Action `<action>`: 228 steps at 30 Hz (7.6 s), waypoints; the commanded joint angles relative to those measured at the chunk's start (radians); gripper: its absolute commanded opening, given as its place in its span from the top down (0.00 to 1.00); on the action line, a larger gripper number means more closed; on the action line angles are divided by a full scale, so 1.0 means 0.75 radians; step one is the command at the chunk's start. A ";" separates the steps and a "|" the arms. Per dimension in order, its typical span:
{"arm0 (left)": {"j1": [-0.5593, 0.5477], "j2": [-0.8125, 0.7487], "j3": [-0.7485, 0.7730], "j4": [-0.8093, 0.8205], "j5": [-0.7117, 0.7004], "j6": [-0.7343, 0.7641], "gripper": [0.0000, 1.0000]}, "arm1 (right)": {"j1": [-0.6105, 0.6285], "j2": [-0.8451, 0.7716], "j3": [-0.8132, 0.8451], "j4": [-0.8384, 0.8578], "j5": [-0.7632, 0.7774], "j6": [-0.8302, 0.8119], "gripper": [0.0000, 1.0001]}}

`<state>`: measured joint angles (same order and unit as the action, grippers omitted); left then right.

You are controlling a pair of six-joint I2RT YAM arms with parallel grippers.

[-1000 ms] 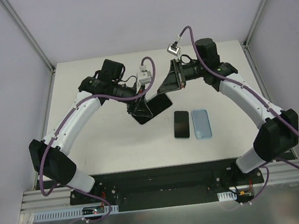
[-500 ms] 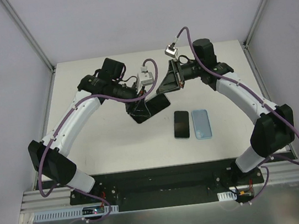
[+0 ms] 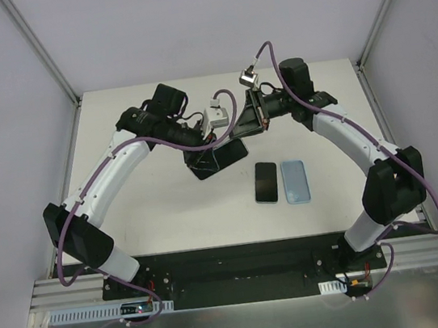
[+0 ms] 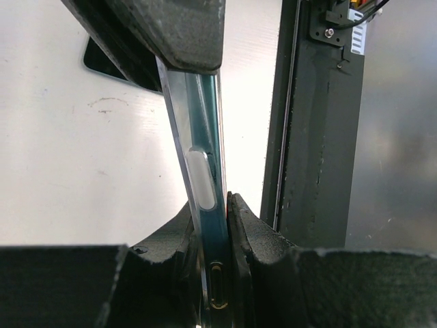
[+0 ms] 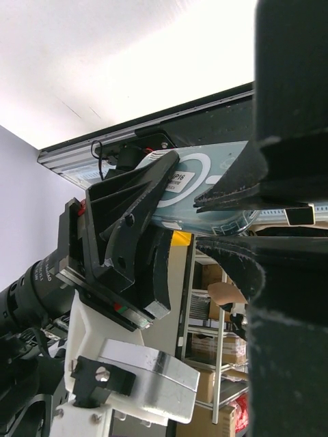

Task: Take the phone out of the phone case
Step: Remove the phone case from the phone.

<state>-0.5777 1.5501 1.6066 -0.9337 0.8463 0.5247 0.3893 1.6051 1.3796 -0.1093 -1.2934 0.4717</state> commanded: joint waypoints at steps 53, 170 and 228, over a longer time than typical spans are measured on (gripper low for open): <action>-0.162 0.030 0.251 -0.265 0.381 0.388 1.00 | 0.013 0.243 0.126 0.007 0.231 -0.044 1.00; 0.085 -0.173 -0.226 0.421 0.295 -0.327 1.00 | -0.071 -0.213 -0.013 0.352 0.115 -0.201 0.33; -0.158 -0.101 -0.005 0.155 -0.179 0.020 1.00 | -0.004 0.124 -0.150 1.039 0.035 0.674 1.00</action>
<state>-0.6121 1.4715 1.5379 -0.8562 0.6674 0.4023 0.3763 1.6592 1.2659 0.5846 -1.4090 0.8005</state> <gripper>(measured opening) 0.175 0.261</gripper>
